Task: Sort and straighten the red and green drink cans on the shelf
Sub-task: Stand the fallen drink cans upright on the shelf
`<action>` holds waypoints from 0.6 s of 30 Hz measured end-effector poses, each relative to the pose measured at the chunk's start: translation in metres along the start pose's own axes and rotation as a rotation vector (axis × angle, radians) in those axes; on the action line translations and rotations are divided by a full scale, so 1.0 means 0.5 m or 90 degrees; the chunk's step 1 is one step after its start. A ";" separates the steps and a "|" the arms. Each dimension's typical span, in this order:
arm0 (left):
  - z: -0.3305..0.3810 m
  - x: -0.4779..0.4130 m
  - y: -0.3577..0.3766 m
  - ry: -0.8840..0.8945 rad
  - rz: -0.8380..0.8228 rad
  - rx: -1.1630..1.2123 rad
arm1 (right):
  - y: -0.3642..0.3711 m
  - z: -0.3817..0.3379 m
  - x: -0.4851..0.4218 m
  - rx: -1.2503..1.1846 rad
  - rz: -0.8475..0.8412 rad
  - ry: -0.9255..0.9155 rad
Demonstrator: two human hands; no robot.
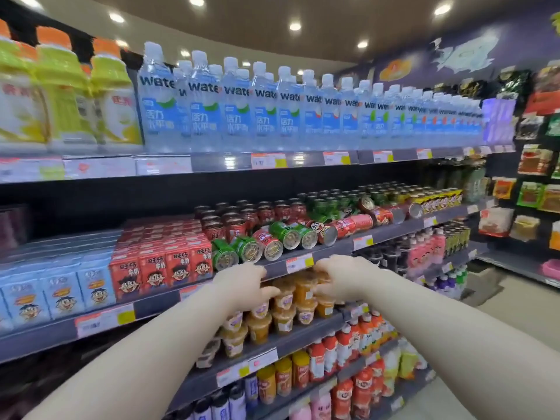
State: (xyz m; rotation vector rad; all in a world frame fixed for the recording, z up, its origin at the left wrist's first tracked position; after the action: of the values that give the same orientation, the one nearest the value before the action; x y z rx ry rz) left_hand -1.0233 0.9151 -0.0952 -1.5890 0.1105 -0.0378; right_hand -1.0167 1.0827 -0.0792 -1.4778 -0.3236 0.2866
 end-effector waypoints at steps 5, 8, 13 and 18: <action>0.006 -0.069 -0.007 -0.084 0.031 0.036 | -0.005 0.053 -0.106 0.000 -0.003 -0.094; -0.008 -0.087 0.009 -0.137 0.028 0.040 | 0.010 0.051 -0.161 -0.016 -0.002 -0.154; -0.066 -0.121 0.011 -0.206 0.051 0.036 | 0.029 0.015 -0.242 -0.025 0.007 -0.254; -0.121 -0.183 0.006 -0.209 0.105 -0.005 | 0.015 -0.018 -0.319 -0.036 0.052 -0.329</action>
State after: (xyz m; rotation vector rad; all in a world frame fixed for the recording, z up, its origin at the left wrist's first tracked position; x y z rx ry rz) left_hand -1.1201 0.8635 -0.0929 -1.5683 -0.0149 0.3506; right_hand -1.1605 1.0141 -0.0929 -1.4601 -0.6893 0.7344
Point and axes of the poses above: each hand's wrist, its own x-axis away from the middle knuckle, its own y-axis out of the palm, z = x × y, the point moved 7 cm from there along -x, towards the middle knuckle, and after that the axes turned 7 degrees about -y, right-handed, at the moved point
